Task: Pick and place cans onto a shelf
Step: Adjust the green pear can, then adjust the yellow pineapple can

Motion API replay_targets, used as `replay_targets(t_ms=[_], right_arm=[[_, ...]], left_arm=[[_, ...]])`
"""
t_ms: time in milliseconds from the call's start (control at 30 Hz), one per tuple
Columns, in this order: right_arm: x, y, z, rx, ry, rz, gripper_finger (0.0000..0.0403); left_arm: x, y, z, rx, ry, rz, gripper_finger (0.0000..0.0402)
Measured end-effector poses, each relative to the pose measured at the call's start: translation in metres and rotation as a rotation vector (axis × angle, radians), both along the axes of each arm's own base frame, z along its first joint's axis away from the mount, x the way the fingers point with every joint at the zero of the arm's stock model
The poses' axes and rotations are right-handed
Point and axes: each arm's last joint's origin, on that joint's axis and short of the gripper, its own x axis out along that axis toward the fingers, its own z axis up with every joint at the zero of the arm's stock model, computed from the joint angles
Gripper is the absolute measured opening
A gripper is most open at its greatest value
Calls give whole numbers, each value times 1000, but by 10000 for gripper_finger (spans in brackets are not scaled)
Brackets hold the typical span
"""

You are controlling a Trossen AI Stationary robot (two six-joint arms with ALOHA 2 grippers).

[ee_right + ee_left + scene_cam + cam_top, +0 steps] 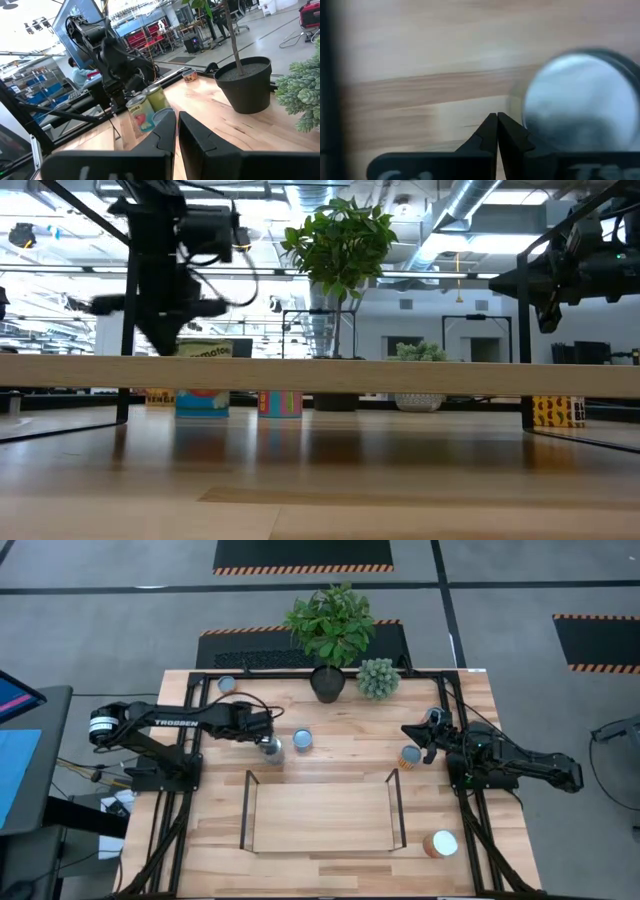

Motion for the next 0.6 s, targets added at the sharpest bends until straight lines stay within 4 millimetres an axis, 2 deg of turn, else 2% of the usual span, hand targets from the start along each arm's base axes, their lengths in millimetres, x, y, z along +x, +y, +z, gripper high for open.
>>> replay_targets(t_ms=[133, 233, 300, 467, 600], right_arm=[[0, 0, 0, 0, 0, 0, 47], [0, 0, 0, 0, 0, 0, 47], [0, 0, 0, 1, 0, 0, 47], [0, 0, 0, 3, -1, 6, 47], [0, 1, 0, 1, -6, 22, 47]], left_arm=[[22, 2, 6, -25, -224, -115, 0], [30, 3, 10, -17, -298, -156, 0], [30, 4, 16, 15, -266, -150, 0], [15, 8, 29, 194, -43, -34, 0], [9, 14, 32, 329, 33, 29, 0]])
